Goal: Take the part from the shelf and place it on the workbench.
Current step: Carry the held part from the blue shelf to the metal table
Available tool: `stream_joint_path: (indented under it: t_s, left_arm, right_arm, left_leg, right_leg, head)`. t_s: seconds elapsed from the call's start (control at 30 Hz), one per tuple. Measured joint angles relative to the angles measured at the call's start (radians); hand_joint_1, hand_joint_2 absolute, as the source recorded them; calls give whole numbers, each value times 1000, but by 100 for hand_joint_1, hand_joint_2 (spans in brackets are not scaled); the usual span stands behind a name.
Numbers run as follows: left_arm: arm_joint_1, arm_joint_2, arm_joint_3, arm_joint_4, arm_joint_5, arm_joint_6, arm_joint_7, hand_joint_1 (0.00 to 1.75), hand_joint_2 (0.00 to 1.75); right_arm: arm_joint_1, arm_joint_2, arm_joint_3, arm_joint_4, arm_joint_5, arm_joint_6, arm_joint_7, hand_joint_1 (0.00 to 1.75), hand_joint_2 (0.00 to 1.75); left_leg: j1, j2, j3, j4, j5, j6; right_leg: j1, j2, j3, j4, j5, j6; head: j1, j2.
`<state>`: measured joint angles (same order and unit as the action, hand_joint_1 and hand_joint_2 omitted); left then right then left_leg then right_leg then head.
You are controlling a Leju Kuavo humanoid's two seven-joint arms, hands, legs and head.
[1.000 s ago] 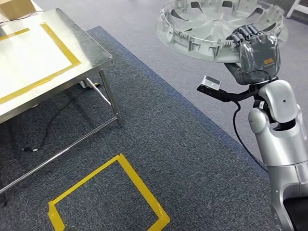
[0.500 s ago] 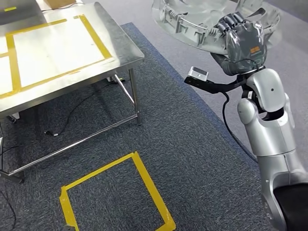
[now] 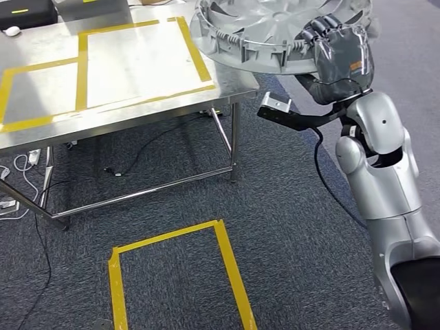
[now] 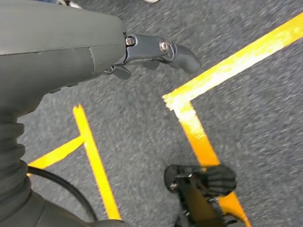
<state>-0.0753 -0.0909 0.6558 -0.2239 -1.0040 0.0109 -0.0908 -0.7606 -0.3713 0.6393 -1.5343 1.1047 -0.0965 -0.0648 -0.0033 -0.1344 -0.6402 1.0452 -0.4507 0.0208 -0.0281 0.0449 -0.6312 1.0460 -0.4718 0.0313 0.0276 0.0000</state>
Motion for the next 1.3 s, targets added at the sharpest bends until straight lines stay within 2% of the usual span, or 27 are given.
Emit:
stream_joint_path:
  t_s: [0.03,0.07,0.13,0.17,0.2,0.23,0.27,0.3,0.37,0.43,0.5,0.53,0.57,0.63,0.7,0.73,0.77,0.83,0.87,0.9,0.97,1.07,1.13,1.2,1.23,1.27,1.3]
  left_arm:
    - [2,-1,0,0,0,0,0,0,175]
    - [1,-1,0,1,-1,1,-1,0,175]
    - [-3,-3,0,2,-2,1,-3,0,175]
    - [-4,-3,0,2,-2,2,-3,0,175]
    - [-4,-4,0,2,-2,2,-4,0,175]
    - [-4,-5,0,2,-3,2,-5,0,175]
    - [-3,-5,0,2,-3,3,-7,0,175]
    - [-3,-5,0,2,-4,4,-9,0,175]
    - [-4,-5,0,2,-7,5,-15,0,175]
    - [-7,-6,0,2,-10,8,-20,0,175]
    - [-6,-6,-1,2,-15,9,-28,0,175]
    - [-5,-8,-2,2,-18,10,-33,0,175]
    - [-4,-9,-4,2,-20,11,-38,0,175]
    - [-7,-12,-6,2,-21,12,-46,0,175]
    - [-10,-13,-6,2,-21,10,-52,0,175]
    - [-10,-15,-7,2,-19,8,-55,0,175]
    - [-9,-15,-7,2,-17,6,-59,0,175]
    - [-9,-16,-6,2,-12,7,-69,0,175]
    - [-11,-16,-6,2,-10,8,-73,0,175]
    - [-11,-16,-6,2,-9,10,-76,0,175]
    - [-10,-15,-6,2,-9,14,-79,0,175]
    - [-11,-12,-6,2,-9,18,-86,0,175]
    - [-13,-10,-6,2,-9,18,-90,0,175]
    - [-12,-11,-6,2,-9,19,-90,0,175]
    - [-11,-10,-6,2,-9,20,-91,0,175]
    - [-11,-10,-6,2,-10,21,-91,0,175]
    - [-10,-10,-6,2,-10,21,-92,0,175]
  right_arm:
    - [0,2,2,1,-1,0,0,175,175]
    - [-1,3,4,2,-1,0,1,175,175]
    - [0,4,6,6,-1,-2,2,175,175]
    - [0,4,8,8,-1,-3,3,175,175]
    - [0,4,9,10,-1,-5,3,175,175]
    - [0,4,11,12,0,-7,5,175,175]
    - [0,4,12,13,0,-8,6,175,175]
    - [0,4,12,14,0,-9,7,175,175]
    - [0,4,12,14,-1,-13,8,175,175]
    - [0,4,11,14,-1,-20,9,175,175]
    - [4,4,11,14,-1,-26,10,175,175]
    - [8,4,10,14,-1,-28,10,175,175]
    - [14,4,10,13,-1,-32,10,175,175]
    - [28,2,9,13,2,-43,11,175,175]
    - [46,-1,9,14,8,-54,12,175,175]
    - [54,-2,9,14,11,-57,13,175,175]
    - [61,-3,9,14,13,-59,13,175,175]
    - [71,-4,8,14,15,-61,12,175,175]
    - [75,-5,8,14,15,-62,11,175,175]
    - [77,-5,7,13,16,-64,12,175,175]
    - [82,-6,3,12,18,-69,13,175,175]
    - [88,-6,-4,12,20,-72,13,175,175]
    - [90,-6,-6,12,21,-72,12,175,175]
    - [91,-6,-6,12,22,-72,12,175,175]
    - [93,-6,-6,12,23,-72,13,175,175]
    - [95,-6,-7,12,24,-72,13,175,175]
    - [98,-6,-8,12,24,-72,13,175,175]
  left_leg:
    - [-2,16,-4,9,-7,-5]
    - [-4,43,-15,34,-21,-12]
    - [-2,104,-67,141,-70,-25]
    - [2,119,-101,206,-92,-29]
    - [5,124,-126,253,-102,-31]
    - [7,127,-138,269,-94,-32]
    - [8,129,-130,245,-69,-30]
    - [6,137,-106,189,-31,-25]
    - [-5,176,-47,62,25,-12]
    - [-17,201,-21,4,28,-2]
    - [-16,187,-15,-10,24,6]
    - [-13,179,-9,-18,25,10]
    - [-9,171,-3,-25,27,15]
    - [-6,157,5,-32,27,22]
    - [-7,143,6,-31,23,27]
    - [-8,137,7,-29,21,29]
    - [-8,132,9,-27,18,29]
    - [-8,122,13,-19,8,25]
    - [-9,118,13,-13,3,21]
    - [-10,114,10,-8,0,17]
    - [-12,110,6,-4,-3,10]
    - [-10,114,-1,15,-18,-7]
    - [-4,120,-44,107,-62,-22]
    - [5,124,-110,237,-107,-32]
    - [8,125,-132,272,-108,-34]
    - [9,125,-135,269,-89,-34]
    - [10,125,-121,228,-52,-32]
  right_leg:
    - [-1,-11,5,-2,-2,-6]
    - [-2,-24,10,-5,-4,-12]
    - [-2,-49,19,-7,-9,-21]
    - [-1,-62,23,-7,-12,-23]
    - [0,-73,26,-7,-15,-24]
    - [0,-84,29,-7,-18,-24]
    - [0,-94,34,-7,-22,-23]
    - [1,-104,40,-7,-26,-21]
    - [4,-123,51,-9,-35,-15]
    - [9,-139,56,-12,-40,-7]
    - [11,-155,61,-19,-44,4]
    - [10,-147,62,-16,-51,9]
    - [8,-129,55,1,-65,12]
    - [6,-76,4,101,-113,14]
    - [7,-50,-71,224,-149,15]
    - [8,-47,-94,249,-143,15]
    - [8,-46,-99,235,-116,15]
    - [8,-46,-59,118,-34,12]
    - [9,-45,-32,59,-8,11]
    - [9,-44,-12,18,4,9]
    - [13,-42,3,-3,-3,2]
    - [6,-43,12,-11,-7,-13]
    - [2,-46,23,-14,-12,-22]
    - [2,-46,32,-14,-20,-26]
    - [1,-46,39,-14,-24,-25]
    - [1,-45,46,-14,-30,-23]
    - [0,-45,56,-14,-37,-21]
  head:
    - [-3,0]
    - [-7,0]
    - [-14,0]
    - [-14,0]
    - [-15,0]
    - [-15,0]
    - [-15,0]
    - [-15,0]
    - [-15,0]
    - [-14,0]
    - [-15,0]
    - [-13,0]
    - [-12,0]
    - [-7,0]
    - [-4,0]
    - [-3,0]
    - [-3,0]
    - [-3,0]
    - [-3,0]
    - [-3,0]
    - [-3,0]
    - [-6,0]
    - [-10,0]
    - [-11,0]
    - [-11,0]
    - [-11,0]
    - [-11,0]
